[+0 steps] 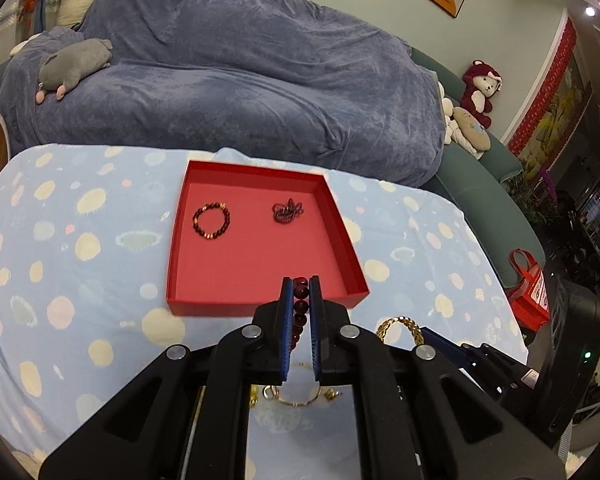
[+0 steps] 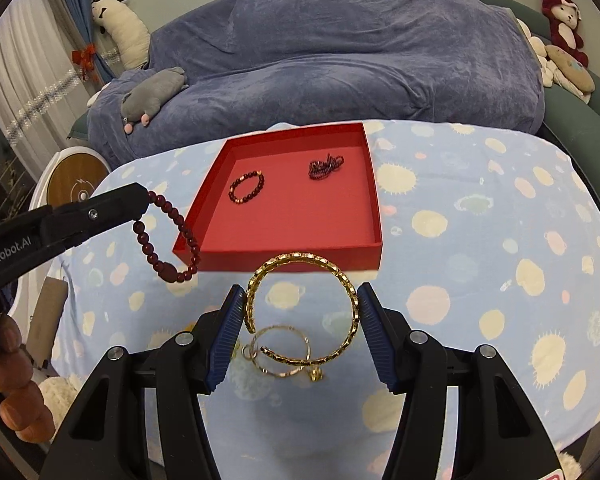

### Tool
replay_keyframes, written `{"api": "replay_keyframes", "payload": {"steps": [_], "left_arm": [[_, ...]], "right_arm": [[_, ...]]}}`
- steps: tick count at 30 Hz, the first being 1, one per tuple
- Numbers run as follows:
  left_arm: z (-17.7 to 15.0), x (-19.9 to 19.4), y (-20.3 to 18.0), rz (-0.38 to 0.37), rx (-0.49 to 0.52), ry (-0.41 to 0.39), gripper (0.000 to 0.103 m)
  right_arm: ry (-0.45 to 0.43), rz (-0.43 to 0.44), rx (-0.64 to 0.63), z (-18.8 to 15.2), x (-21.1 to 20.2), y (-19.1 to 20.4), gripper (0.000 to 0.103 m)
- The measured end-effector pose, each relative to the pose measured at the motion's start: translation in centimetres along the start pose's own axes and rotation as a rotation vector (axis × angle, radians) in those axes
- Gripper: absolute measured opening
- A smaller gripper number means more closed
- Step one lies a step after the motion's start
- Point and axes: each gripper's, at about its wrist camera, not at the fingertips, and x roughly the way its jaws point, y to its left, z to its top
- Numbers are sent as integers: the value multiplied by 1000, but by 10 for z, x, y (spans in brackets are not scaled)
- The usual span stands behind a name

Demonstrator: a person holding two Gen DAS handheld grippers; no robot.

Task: Organize jewelry
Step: 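Carry both pieces into the red box and open both tools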

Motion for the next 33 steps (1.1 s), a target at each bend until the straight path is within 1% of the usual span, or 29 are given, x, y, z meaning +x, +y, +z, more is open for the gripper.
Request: {"api": "replay_keyframes", "payload": {"steps": [3,7,11,14,16,18,21,23,29,33], "left_arm": [[26,12,-2,-24,0,-20,8],[52,42,3,-22,-11,-25,8],[63,80,22,-1,-56,3,8],[60,112,42,21,-80,55,8],[54,130,55,56,-85,85,8],[47,145,69,73,-93,110,8],[38,159,86,106,-92,133,8],[34,164,93,114,-87,141,8],[29,174,98,137,-64,156,8],[28,178,99,166,-67,160,10]], "right_arm": [[-13,13,2,31,13,-6,55],[-28,-7,-21,66,41,-9,55],[-21,-14,-39,91,76,-9,56],[7,-18,-40,102,108,-9,56],[32,-18,-36,105,128,-10,56],[64,-15,-37,106,147,-9,56],[99,-28,-47,103,170,-9,56],[117,-36,-48,102,181,-8,56],[146,-48,-60,98,200,-7,56],[140,-65,-46,99,201,-9,57]]}}
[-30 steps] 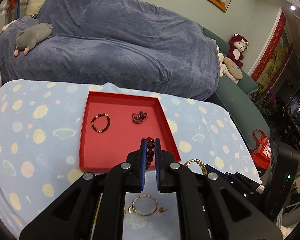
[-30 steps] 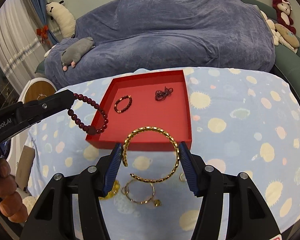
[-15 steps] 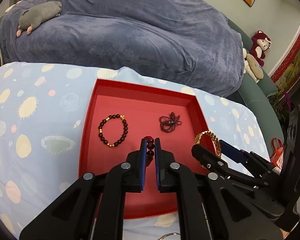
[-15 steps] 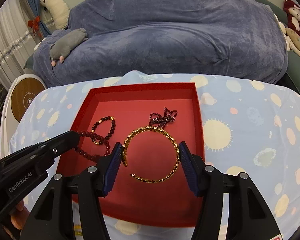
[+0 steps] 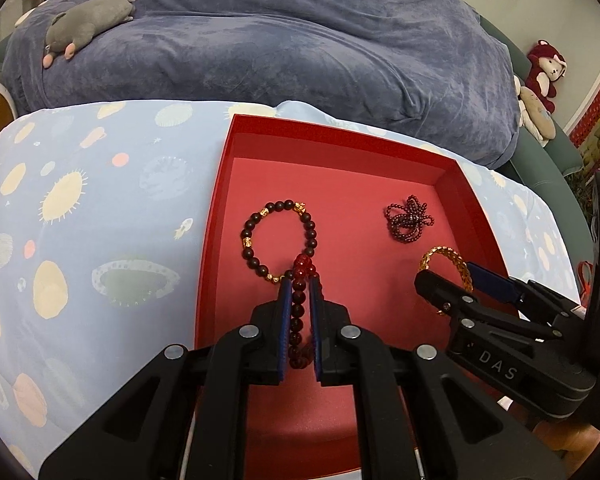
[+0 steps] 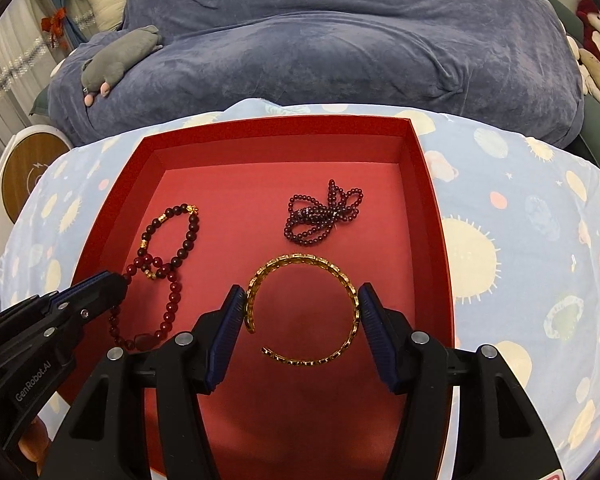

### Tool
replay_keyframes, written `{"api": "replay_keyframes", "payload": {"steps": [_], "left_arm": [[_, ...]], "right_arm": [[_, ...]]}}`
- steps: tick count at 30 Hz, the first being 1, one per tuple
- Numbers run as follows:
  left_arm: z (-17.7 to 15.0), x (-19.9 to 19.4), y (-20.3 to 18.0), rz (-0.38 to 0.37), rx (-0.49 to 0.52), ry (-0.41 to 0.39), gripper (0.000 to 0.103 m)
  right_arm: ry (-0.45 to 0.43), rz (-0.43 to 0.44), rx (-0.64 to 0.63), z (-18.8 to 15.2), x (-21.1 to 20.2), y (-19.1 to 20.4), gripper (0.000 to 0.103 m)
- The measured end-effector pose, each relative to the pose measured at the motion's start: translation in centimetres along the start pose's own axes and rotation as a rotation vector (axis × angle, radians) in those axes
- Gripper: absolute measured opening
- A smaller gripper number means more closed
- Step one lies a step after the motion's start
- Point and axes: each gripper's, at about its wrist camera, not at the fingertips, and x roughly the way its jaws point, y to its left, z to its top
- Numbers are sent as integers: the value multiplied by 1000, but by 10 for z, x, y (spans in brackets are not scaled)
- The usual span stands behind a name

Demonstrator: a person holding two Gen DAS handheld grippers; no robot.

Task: Organize jewelry
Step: 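Carry both pieces into the red box and open both tools, then grasp the yellow amber bracelet with left tool while right tool grasps thin gold bangle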

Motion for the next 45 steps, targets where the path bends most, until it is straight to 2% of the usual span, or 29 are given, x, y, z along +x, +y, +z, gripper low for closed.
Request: {"api": "replay_keyframes", "payload": {"steps": [2,4,6,16,22,28,38,45], "left_arm": [[-1,0,2,5,-10,1,17],[-1,-3,2,19,-14,-16,31],[-1,-9,3,38,-17,-35,42],[-2,-55,0,36,4,-98,42],[-20,-85,3,39,-2,-111,42],[-53,-108,8,50,-9,-107,46],[-121,-118,21,108,-6,-43,47],[-150,-112,25,129,1,4,47]], "right_arm": [[-7,-8,6,1,-2,-2,61],[-23,-16,5,2,-7,-2,67],[-43,-19,0,4,-14,-3,67],[-115,-14,-18,3,-69,1,67],[-127,-12,-34,-21,-102,3,67],[-108,-2,-47,-62,-124,6,67],[6,17,-86,-151,-119,31,67],[45,6,-137,-179,-98,49,67]]}}
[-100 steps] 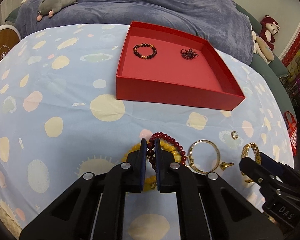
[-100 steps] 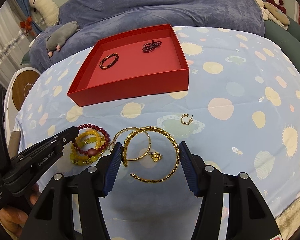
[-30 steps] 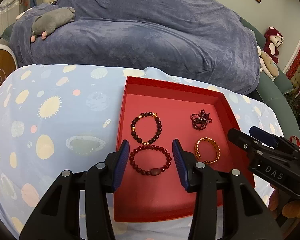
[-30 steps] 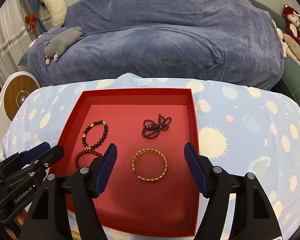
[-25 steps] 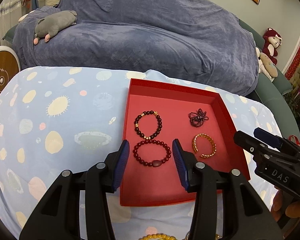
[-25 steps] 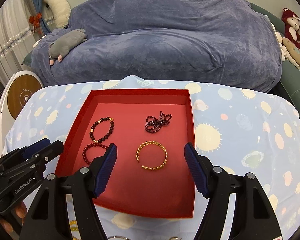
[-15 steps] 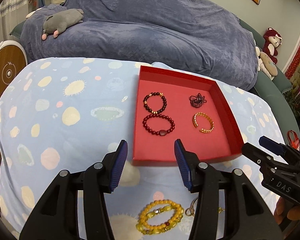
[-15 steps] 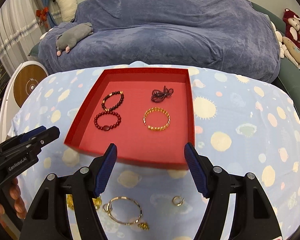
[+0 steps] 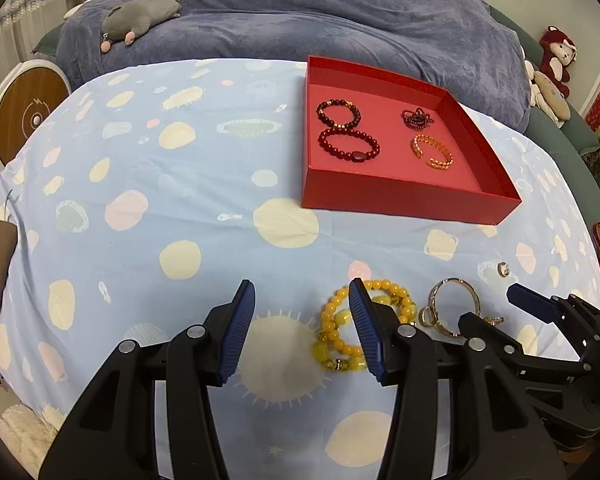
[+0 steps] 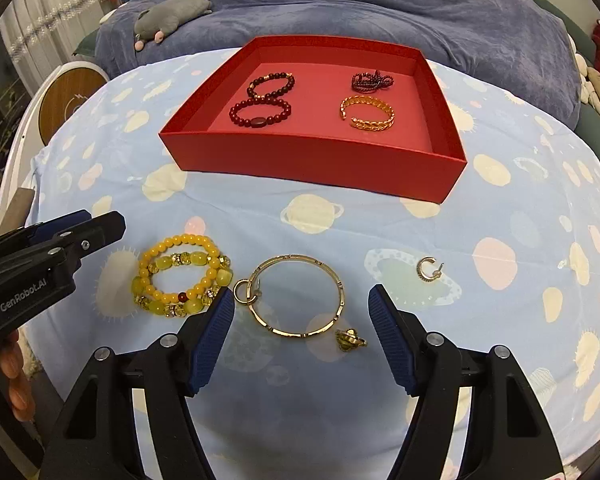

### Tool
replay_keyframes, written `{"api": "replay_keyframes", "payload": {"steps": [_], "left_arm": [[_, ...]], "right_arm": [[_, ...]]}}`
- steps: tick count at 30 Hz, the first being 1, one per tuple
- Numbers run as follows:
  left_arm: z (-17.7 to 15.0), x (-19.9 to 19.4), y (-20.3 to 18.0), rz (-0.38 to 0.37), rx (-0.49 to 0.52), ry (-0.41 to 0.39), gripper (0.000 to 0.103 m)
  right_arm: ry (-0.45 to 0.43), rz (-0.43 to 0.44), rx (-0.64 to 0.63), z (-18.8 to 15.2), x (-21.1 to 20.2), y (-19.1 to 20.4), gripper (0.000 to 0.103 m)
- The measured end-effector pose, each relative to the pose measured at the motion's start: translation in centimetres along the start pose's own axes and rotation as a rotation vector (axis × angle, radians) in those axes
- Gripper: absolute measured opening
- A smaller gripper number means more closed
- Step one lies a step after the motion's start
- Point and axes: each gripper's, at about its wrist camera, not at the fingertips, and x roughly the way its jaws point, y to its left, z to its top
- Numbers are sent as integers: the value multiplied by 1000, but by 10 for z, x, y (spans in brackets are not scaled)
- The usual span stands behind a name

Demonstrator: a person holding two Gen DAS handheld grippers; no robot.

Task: Organize jewelry
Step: 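Grasp the yellow amber bracelet with left tool while right tool grasps thin gold bangle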

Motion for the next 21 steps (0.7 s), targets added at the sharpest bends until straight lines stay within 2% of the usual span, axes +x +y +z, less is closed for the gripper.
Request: {"api": "replay_keyframes", "payload": {"steps": [11,17,21], "left_arm": [[-6,9,2,-5,-27,26,49],[-8,12,3,-13,-37,34,49],[-9,14,3,-25,-47,42,49]], "right_arm": [[54,-1,9,-2,27,1,68],[37,-7,-13,-2,30,4,69],[21,-16,-28,-1,30,4,60]]}}
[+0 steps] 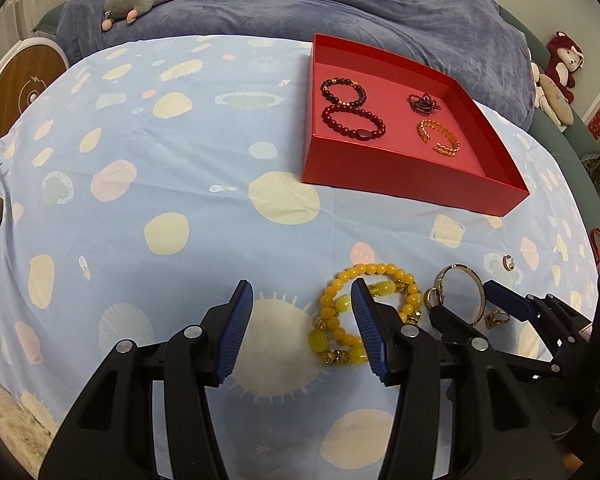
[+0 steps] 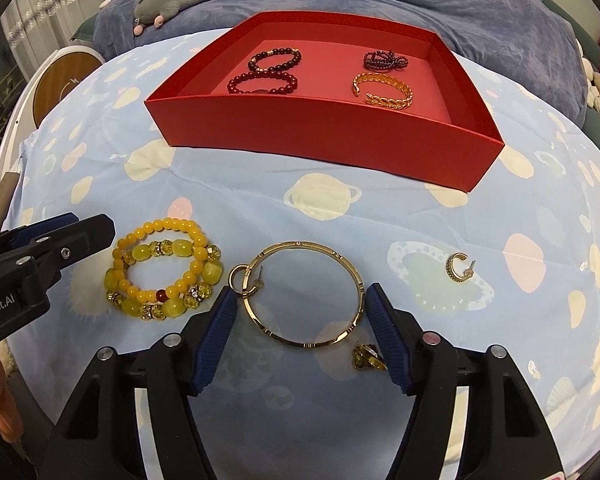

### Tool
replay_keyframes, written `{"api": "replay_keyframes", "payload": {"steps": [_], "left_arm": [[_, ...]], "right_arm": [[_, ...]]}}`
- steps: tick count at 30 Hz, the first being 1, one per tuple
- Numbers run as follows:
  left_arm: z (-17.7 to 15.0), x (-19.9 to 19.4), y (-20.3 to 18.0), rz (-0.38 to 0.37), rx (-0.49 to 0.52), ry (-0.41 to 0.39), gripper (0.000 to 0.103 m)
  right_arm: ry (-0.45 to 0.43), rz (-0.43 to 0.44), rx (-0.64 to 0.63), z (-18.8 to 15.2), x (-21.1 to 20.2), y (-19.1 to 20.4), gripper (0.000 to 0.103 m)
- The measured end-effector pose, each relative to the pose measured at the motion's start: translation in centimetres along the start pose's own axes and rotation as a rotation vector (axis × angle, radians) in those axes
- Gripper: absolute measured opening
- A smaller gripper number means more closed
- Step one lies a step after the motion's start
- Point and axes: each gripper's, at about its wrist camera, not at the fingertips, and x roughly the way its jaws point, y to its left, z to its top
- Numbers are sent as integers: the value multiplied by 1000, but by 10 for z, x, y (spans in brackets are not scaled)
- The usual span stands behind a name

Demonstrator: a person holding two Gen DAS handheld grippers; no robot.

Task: Organize jewelry
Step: 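Grasp the yellow amber bracelet with left tool while right tool grasps thin gold bangle, then carry both pieces into the red box and open both tools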

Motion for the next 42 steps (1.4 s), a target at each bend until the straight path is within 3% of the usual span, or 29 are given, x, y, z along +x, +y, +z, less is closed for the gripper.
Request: {"api": "replay_keyframes", "payload": {"steps": [16,21,26,33,42], "left_arm": [[0,15,-10,-31,21,16,48],[-1,22,-10,-46,19,29,29],[-4,24,-13,-57,32,26,25],[-5,24,-14,-119,4,35,8],[-4,5,-18,-158,-18,22,7]], "right_arm": [[-50,48,99,2,-32,-23,59],[-61,55,132,-2,-43,-32,59],[-67,60,151,-6,-48,-35,59],[-72,76,158,-8,-52,-32,59],[-85,87,173,-12,-63,-33,59]]}}
